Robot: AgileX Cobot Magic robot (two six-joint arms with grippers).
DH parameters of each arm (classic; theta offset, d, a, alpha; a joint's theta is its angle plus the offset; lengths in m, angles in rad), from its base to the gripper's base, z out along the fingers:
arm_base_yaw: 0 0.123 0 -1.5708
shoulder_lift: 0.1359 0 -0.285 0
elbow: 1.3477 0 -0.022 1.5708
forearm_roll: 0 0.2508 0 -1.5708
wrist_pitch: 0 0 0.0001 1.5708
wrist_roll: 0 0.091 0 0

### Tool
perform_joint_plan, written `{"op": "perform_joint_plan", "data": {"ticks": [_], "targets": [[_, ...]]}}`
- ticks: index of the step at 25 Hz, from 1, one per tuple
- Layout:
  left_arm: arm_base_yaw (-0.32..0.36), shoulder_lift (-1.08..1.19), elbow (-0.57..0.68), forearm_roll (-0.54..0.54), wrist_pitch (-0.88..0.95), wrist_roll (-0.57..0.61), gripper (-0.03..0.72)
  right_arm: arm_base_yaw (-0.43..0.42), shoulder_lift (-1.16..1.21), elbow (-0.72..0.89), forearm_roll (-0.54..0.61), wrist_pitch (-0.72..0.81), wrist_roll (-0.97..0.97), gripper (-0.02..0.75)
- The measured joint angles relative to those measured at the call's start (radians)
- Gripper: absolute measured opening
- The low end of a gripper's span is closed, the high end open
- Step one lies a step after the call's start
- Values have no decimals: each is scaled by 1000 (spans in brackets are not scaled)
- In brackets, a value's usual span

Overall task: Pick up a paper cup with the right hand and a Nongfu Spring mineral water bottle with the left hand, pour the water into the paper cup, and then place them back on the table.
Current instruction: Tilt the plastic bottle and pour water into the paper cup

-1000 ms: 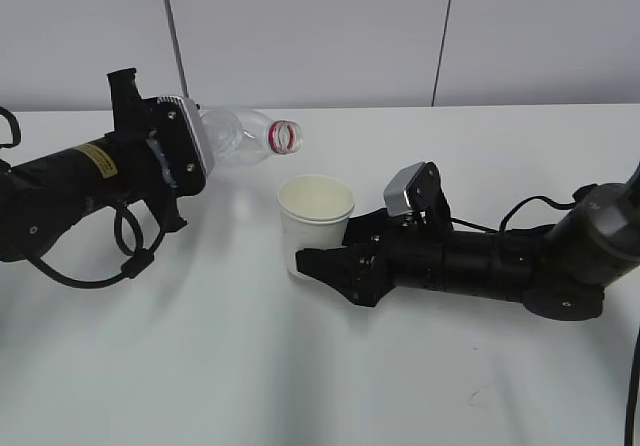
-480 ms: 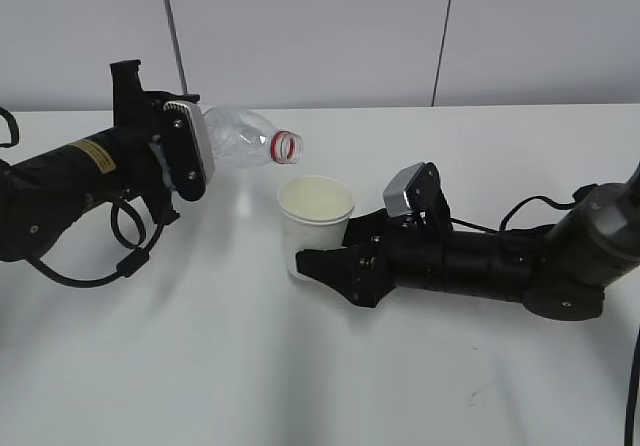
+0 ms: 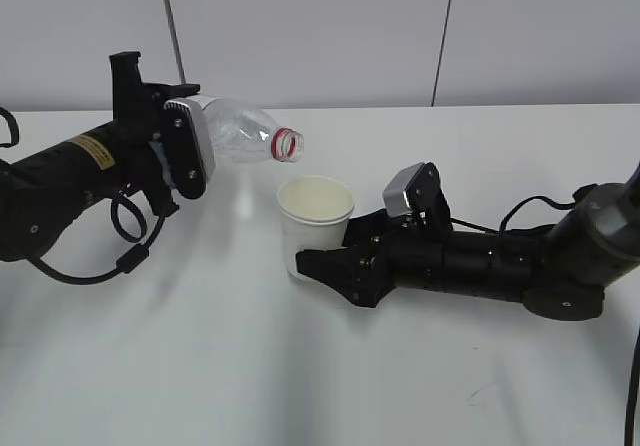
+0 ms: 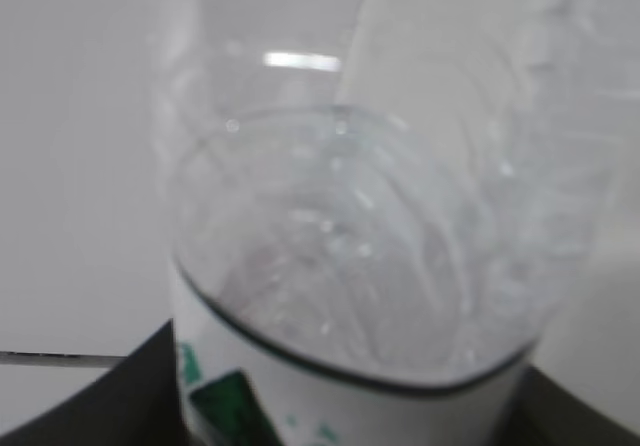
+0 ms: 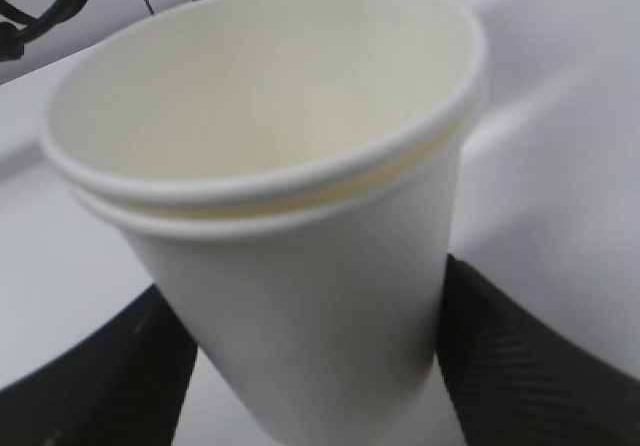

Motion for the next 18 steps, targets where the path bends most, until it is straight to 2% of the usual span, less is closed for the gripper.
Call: {"op": "perform_joint_plan", "data": {"ticks": [18], "targets": [[0,0,0,0,-5,88,405,0,0,0,0,2,0,538]]}}
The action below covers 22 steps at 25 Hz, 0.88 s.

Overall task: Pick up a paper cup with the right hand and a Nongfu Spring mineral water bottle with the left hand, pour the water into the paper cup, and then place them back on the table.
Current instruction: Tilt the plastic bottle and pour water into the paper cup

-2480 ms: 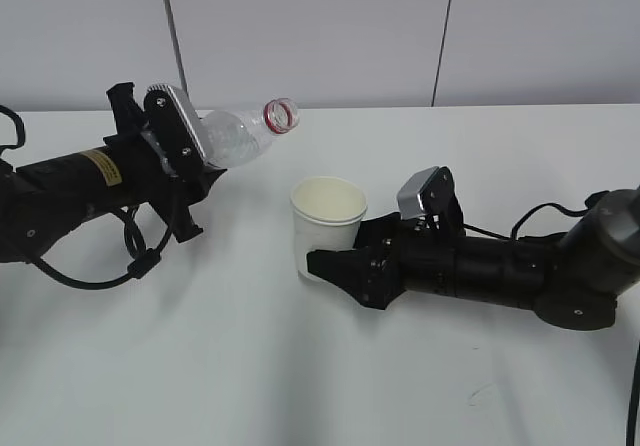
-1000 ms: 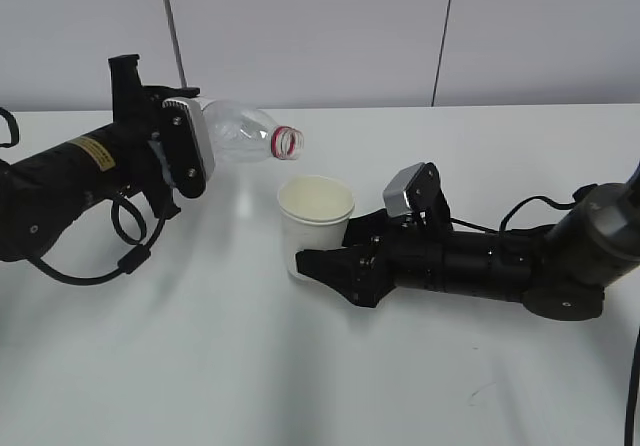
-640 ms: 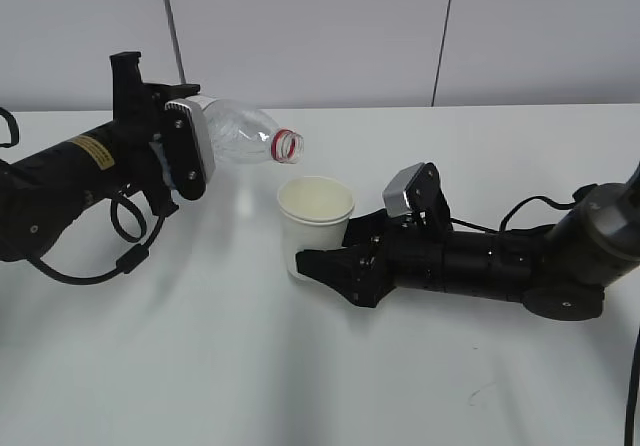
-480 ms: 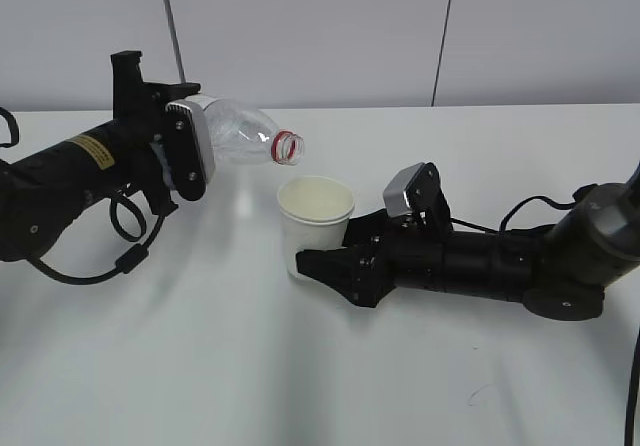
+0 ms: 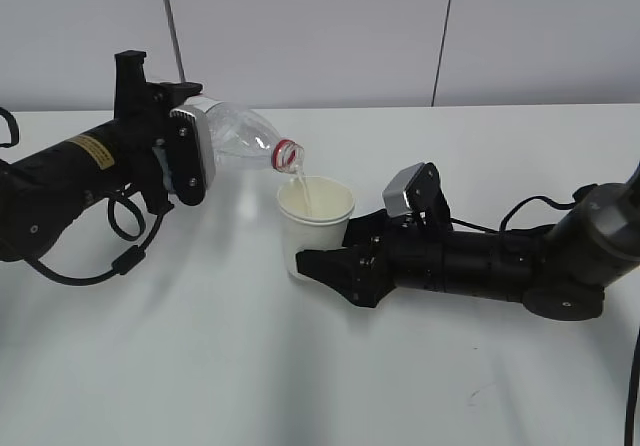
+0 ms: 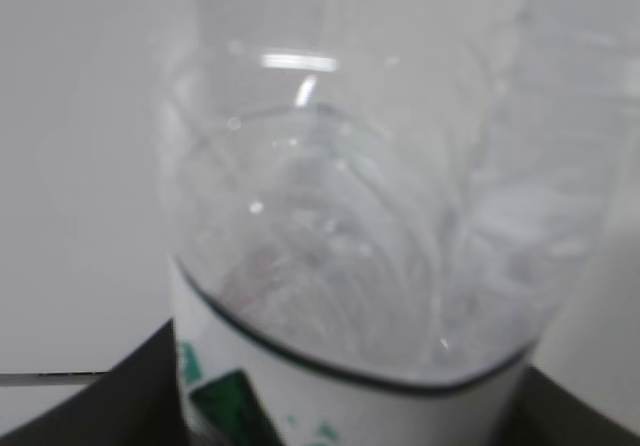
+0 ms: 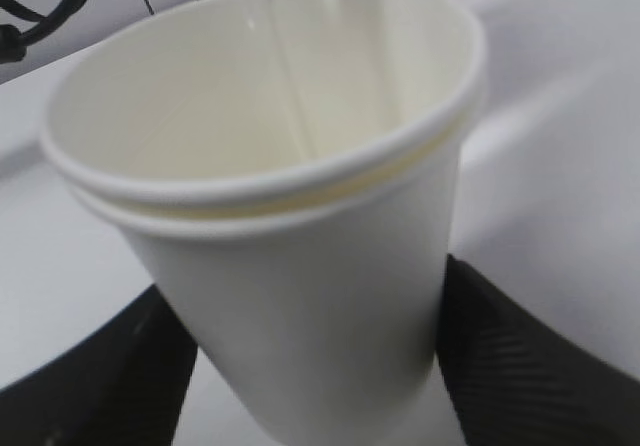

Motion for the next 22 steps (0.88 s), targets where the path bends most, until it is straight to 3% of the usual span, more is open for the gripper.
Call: {"op": "perform_joint_plan", "data": {"ticks": [22], "targets": [[0,0,0,-3,0,21,405,0,0,0,-2,0,1,522]]}}
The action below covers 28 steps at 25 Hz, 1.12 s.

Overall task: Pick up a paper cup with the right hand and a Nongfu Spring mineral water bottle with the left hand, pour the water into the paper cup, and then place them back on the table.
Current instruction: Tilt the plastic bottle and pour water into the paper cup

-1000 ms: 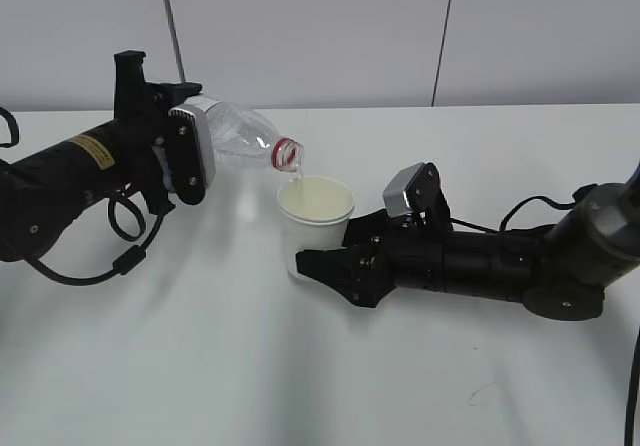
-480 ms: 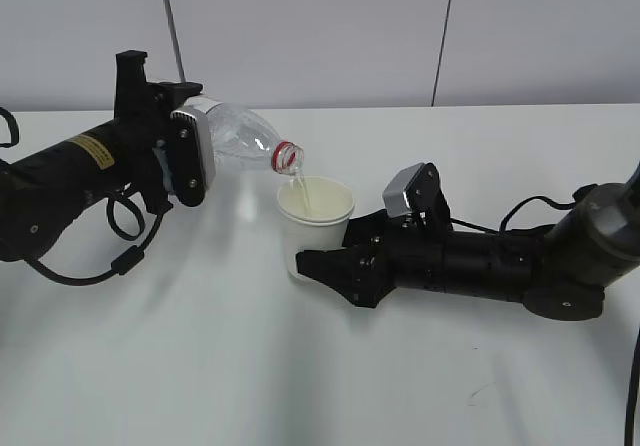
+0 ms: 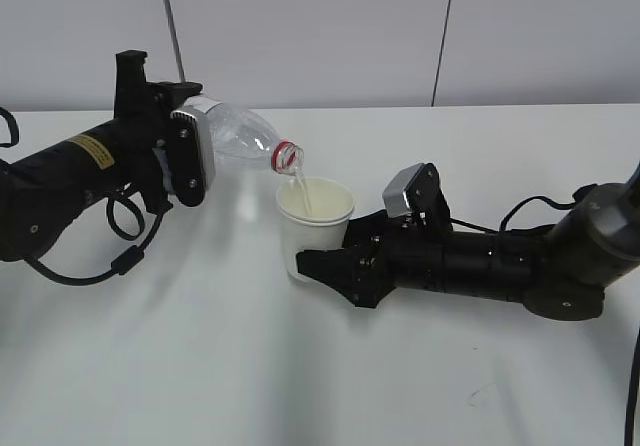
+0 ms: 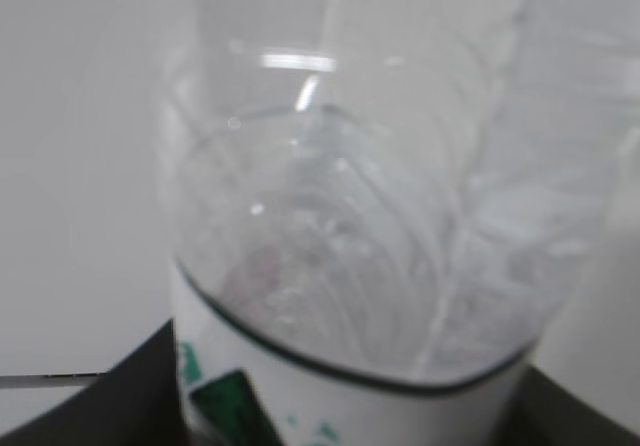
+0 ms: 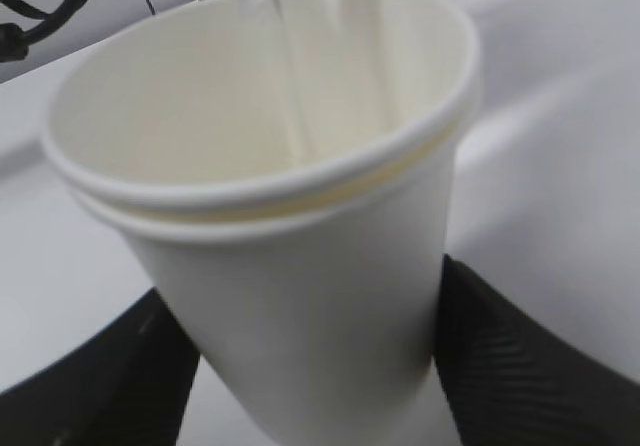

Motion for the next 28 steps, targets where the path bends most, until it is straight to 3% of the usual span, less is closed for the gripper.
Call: {"op": "perform_joint_plan", "data": {"ticks": [28], "targets": [[0,0,0,-2,-11,34,405,0,0,0,0,0,0,521]]}}
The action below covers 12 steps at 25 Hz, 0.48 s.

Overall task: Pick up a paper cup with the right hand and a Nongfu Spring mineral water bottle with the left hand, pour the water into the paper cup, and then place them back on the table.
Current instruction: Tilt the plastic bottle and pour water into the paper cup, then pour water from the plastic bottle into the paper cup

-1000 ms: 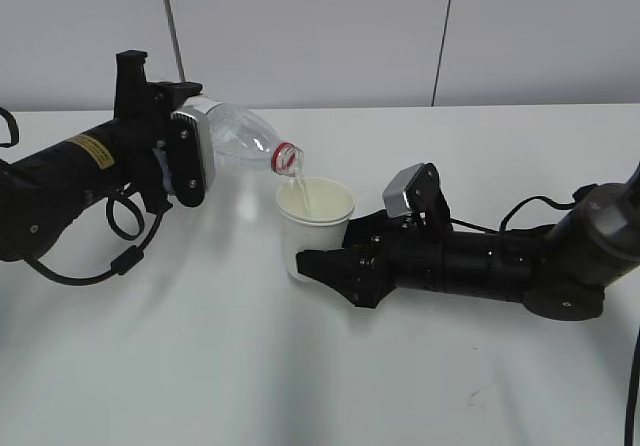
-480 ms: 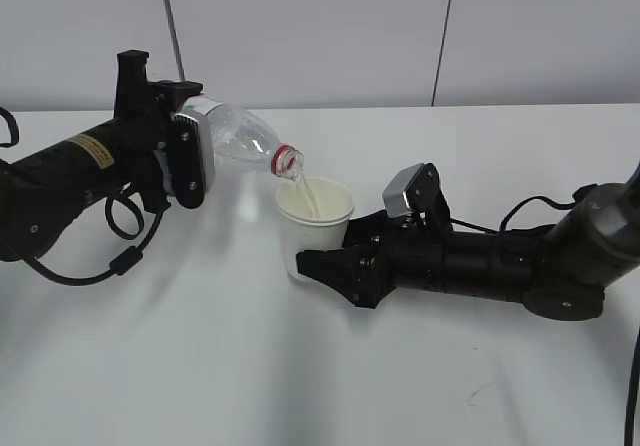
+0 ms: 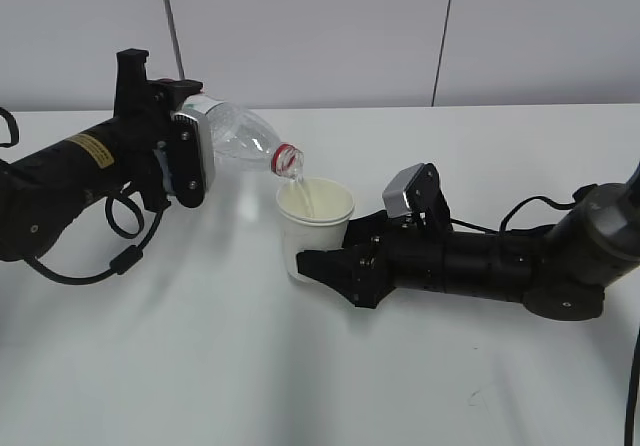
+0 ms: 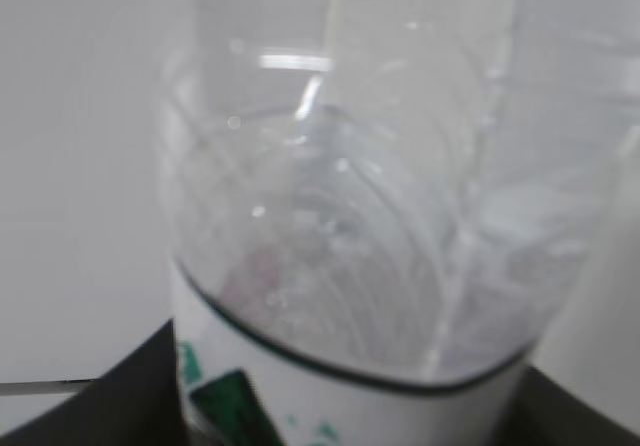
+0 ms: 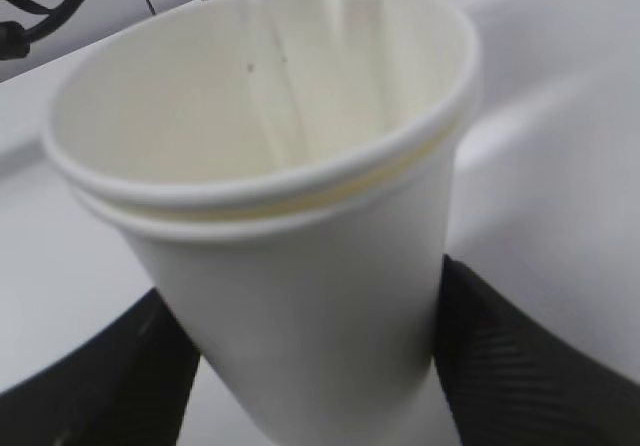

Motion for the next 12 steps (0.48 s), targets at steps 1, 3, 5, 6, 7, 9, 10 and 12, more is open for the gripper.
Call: {"op": "perform_joint_plan", "data": {"ticks": [1,3,5,6,7,9,10,12], "targets": [[0,0,0,0,-2,1,405,0,0,0,0,0,0,521],[0,0,0,0,-5,8,405,0,0,0,-2,0,0,521],[0,0,0,0,-5,14,405,0,0,0,-2,2,0,521],[0,0,0,0,-5,15,405,0,0,0,-2,2,0,521],[0,0,0,0,-6,15,405,0,0,0,-2,2,0,520],[0,0,0,0,-8,15,405,0,0,0,-2,2,0,520],[0,0,0,0,-9,16,405,0,0,0,-2,2,0,520],[0,0,0,0,-11,17,405,0,0,0,-2,2,-2,520]]}}
